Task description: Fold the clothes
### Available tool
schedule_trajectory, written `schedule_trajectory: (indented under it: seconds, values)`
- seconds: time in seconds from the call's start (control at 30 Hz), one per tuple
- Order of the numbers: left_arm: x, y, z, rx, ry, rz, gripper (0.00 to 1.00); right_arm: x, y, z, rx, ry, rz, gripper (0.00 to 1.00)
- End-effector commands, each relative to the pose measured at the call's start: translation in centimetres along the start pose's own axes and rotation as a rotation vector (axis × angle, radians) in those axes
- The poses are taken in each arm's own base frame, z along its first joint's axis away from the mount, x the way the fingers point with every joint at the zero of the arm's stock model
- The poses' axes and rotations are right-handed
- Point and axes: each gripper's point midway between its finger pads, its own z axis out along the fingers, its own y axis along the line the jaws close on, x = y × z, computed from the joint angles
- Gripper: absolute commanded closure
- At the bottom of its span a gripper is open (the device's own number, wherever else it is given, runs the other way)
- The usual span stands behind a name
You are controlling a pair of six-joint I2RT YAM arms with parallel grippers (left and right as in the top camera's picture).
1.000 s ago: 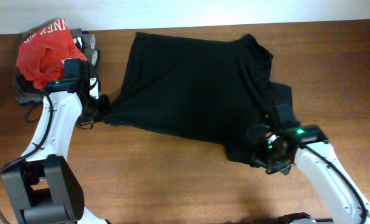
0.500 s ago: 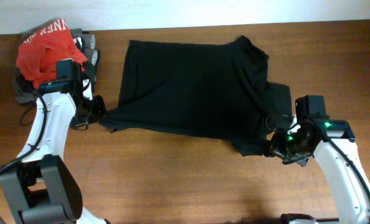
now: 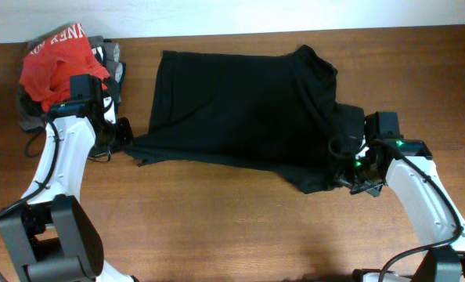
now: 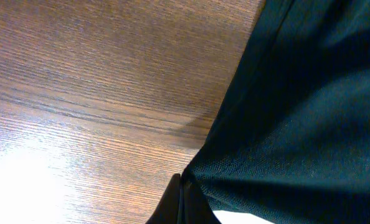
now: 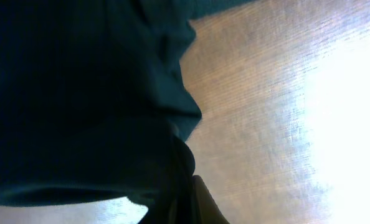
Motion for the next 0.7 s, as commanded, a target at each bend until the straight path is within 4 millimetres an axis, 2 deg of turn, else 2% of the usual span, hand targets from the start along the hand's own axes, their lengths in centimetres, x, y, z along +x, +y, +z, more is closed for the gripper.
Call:
schedule_trajectory:
  seconds: [0.0,0.17,0.37,0.5,0.67]
  values:
    - [-0.9,0.5,-0.8,-0.009,-0.045,-0.022,0.99,-1.9,0.6,-0.8,-0.026,-0.068,-0.027,0.96]
    - [-1.7,0.4,-0.9,-0.004,-0.073,-0.024,0.99,-3.9,2.1,-2.3,-0.072,-0.135,-0.065,0.96]
    - [-2.7,0.2,-1.8,-0.001,-0.104,-0.024,0.99,-7.2,3.9,-6.1,-0.097,-0.253,-0.116,0.96]
    - [-2.6,0.2,-3.6,-0.001,-0.105,-0.023,0.99,-7.8,3.9,-8.8,-0.065,-0.272,-0.116,0.96]
    - [-2.0,0.2,-6.6,0.000,-0.139,-0.020,0.99,-6.9,3.2,-11.3,-0.019,-0.253,-0.118,0.96]
